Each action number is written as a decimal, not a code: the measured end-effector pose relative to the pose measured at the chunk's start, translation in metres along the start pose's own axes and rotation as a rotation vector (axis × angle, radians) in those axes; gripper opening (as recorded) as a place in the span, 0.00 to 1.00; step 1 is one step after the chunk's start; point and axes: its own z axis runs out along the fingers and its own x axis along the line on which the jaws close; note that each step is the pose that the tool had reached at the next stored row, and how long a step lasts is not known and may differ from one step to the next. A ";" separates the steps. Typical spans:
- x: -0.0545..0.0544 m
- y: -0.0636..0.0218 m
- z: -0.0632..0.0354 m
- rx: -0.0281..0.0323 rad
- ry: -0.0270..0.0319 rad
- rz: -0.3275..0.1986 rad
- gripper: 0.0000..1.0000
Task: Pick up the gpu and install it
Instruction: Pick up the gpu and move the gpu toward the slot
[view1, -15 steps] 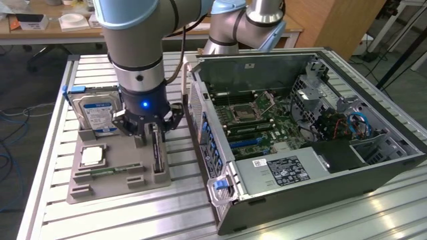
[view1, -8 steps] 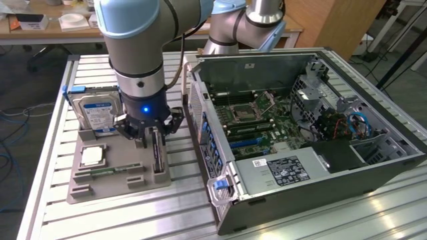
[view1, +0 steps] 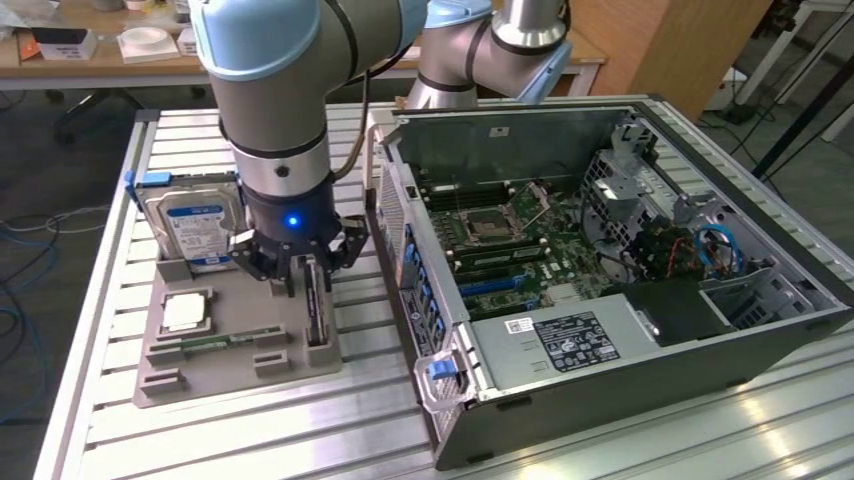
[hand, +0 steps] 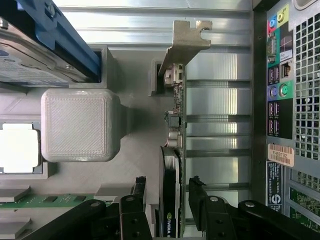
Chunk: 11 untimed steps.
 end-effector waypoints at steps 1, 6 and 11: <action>0.000 0.0000 0.0000 0.0000 0.0000 0.000 0.47; 0.000 0.0000 0.0001 -0.0001 -0.0002 0.000 0.47; 0.000 0.0000 0.0001 -0.0001 -0.0002 0.000 0.47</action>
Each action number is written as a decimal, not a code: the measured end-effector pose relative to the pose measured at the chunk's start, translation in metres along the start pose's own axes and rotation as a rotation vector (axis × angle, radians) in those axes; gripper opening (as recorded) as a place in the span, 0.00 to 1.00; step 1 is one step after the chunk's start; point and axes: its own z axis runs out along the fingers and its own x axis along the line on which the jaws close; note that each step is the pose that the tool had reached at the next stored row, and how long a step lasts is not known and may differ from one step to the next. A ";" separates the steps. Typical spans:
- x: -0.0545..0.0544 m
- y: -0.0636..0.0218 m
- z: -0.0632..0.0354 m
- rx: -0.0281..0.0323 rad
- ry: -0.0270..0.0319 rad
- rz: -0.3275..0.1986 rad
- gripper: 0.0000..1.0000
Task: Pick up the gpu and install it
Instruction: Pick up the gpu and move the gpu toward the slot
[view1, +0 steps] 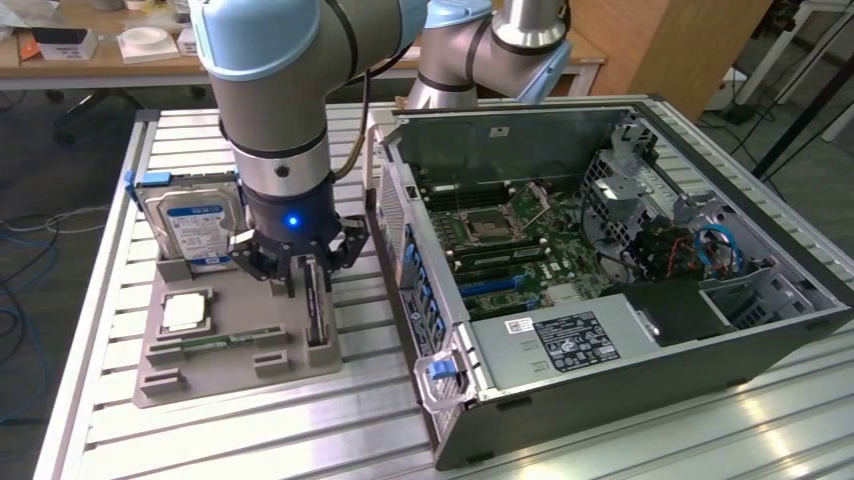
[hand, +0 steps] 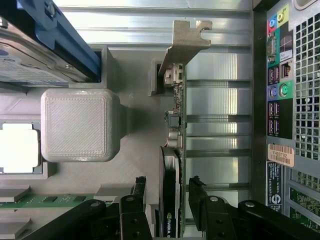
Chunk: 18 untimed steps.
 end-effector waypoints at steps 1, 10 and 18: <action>0.000 0.0000 0.0000 0.0000 0.0000 0.000 0.47; 0.000 0.0000 0.0000 0.0000 0.0000 0.000 0.47; -0.001 0.0000 0.0001 -0.0001 -0.0001 0.000 0.40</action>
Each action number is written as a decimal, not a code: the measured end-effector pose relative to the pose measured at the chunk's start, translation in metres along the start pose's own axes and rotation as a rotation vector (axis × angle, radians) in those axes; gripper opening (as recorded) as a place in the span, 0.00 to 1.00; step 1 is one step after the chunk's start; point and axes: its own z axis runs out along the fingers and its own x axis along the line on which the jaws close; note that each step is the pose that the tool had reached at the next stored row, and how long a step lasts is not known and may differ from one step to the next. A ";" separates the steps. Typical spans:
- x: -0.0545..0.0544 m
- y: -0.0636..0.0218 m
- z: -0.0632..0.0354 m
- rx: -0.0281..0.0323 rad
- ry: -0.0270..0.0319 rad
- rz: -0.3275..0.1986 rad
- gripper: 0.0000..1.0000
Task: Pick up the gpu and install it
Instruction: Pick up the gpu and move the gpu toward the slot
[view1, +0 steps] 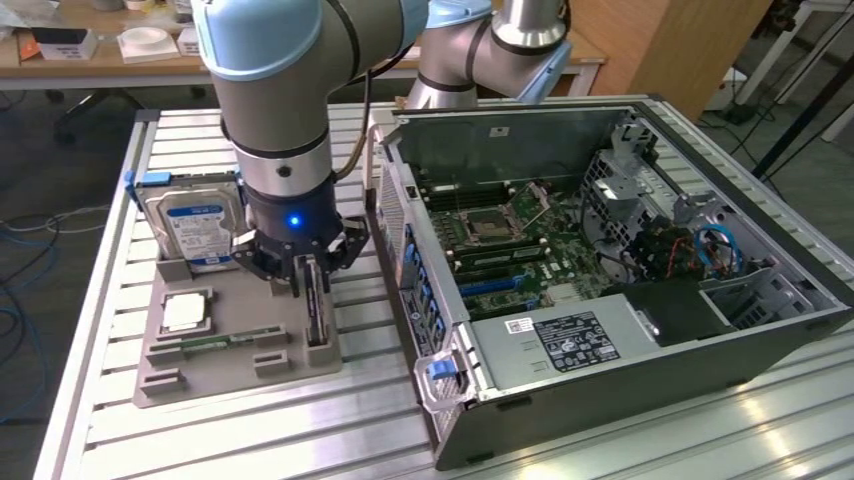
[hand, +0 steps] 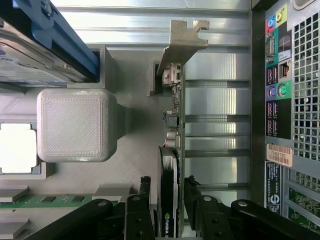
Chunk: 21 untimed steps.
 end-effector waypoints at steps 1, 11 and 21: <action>0.000 0.0000 0.0000 0.0000 0.0000 0.000 0.40; -0.001 0.0000 0.0000 -0.0001 0.0000 0.000 0.32; -0.003 0.0001 0.0001 0.0001 0.0001 0.000 0.32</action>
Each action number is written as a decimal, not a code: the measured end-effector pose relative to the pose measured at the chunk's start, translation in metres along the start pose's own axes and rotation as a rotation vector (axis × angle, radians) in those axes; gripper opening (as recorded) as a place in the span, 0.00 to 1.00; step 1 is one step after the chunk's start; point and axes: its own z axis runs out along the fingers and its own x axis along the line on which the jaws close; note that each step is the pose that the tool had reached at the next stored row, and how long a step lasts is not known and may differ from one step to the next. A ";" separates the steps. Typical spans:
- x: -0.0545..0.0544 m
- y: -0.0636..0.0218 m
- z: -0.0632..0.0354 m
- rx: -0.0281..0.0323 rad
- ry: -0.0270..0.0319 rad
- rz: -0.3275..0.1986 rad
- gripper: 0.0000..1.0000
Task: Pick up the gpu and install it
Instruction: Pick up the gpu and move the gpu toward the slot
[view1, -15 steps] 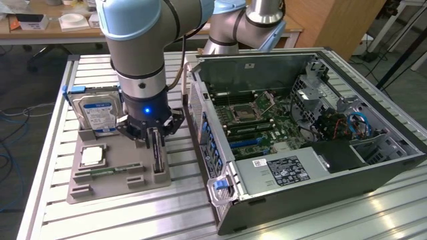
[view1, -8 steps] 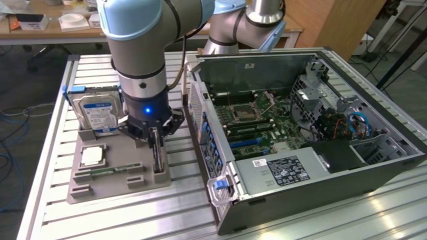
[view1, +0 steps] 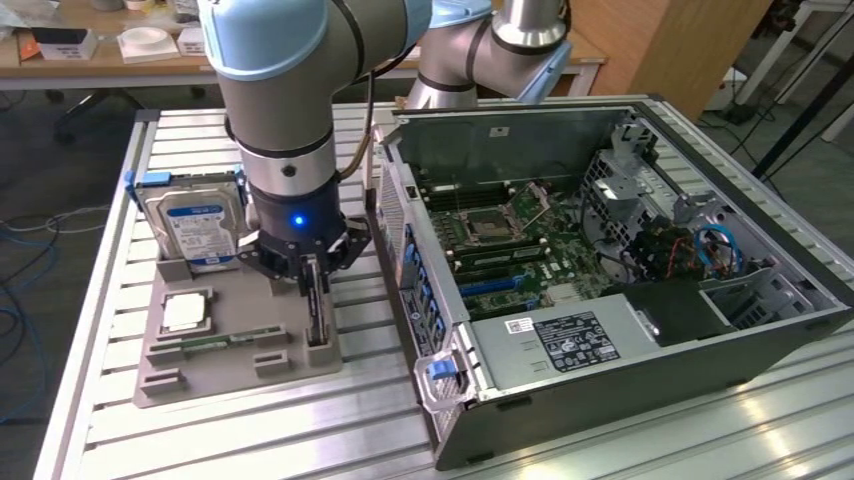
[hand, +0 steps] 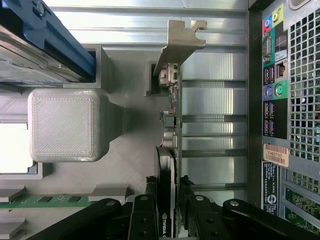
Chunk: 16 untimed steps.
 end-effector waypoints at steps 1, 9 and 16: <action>0.000 0.0000 0.0000 0.0000 0.0002 0.000 0.30; 0.000 0.0000 0.0000 0.0000 0.0000 0.000 0.26; 0.000 0.0000 0.0000 0.0000 -0.0001 0.000 0.26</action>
